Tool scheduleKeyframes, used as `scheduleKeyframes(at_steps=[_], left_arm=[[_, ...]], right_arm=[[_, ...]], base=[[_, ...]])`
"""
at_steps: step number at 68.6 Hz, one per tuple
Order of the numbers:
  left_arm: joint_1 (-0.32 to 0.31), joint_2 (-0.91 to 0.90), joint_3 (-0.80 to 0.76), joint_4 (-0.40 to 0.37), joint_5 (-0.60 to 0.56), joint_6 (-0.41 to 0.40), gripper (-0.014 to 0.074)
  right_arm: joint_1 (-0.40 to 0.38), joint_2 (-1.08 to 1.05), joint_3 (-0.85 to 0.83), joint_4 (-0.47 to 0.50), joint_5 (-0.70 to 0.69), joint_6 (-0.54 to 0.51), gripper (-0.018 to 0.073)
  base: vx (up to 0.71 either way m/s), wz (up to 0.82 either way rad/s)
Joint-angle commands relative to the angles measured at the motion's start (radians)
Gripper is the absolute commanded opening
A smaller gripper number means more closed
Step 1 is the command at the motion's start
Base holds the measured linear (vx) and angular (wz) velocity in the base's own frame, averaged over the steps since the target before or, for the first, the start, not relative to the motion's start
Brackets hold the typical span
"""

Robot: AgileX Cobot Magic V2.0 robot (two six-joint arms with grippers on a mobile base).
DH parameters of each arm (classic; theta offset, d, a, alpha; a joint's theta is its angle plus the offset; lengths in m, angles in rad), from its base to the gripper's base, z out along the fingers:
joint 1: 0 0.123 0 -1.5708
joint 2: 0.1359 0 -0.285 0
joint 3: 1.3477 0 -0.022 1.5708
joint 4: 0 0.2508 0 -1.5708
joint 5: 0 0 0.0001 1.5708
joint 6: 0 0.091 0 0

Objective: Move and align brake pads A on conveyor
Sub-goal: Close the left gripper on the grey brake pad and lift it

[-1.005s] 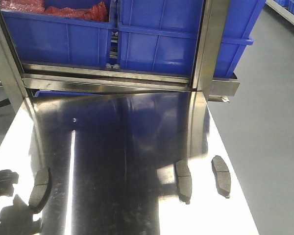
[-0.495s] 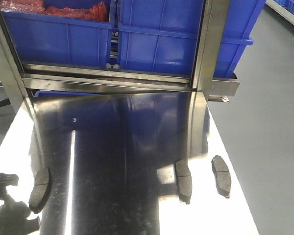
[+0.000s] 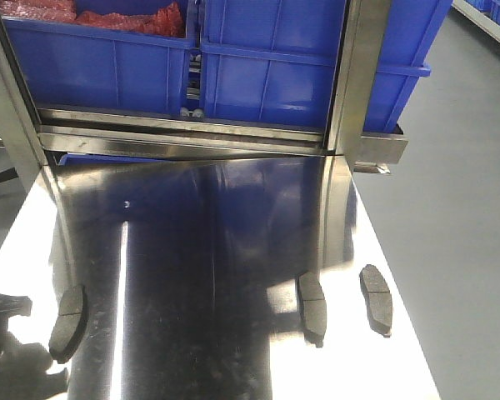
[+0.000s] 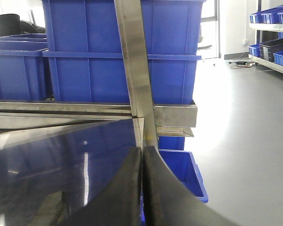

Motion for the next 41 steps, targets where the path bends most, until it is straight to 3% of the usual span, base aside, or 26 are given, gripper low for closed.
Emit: scheduleKeyframes(at_steps=[1, 16, 41], left_arm=[[0.0, -0.026, -0.024, -0.012, -0.017, -0.003, 0.0202], [0.0, -0.034, -0.024, -0.013, -0.017, -0.003, 0.0085], [-0.003, -0.236, -0.024, -0.012, 0.007, 0.034, 0.0072]], right_arm=[[0.002, -0.016, 0.02, -0.002, -0.077, -0.003, -0.0005], [0.002, -0.016, 0.02, -0.002, -0.077, -0.003, -0.0005], [0.002, -0.016, 0.02, -0.002, -0.077, -0.003, -0.0005]], base=[[0.0, 0.0], [0.0, 0.0], [0.0, 0.0]])
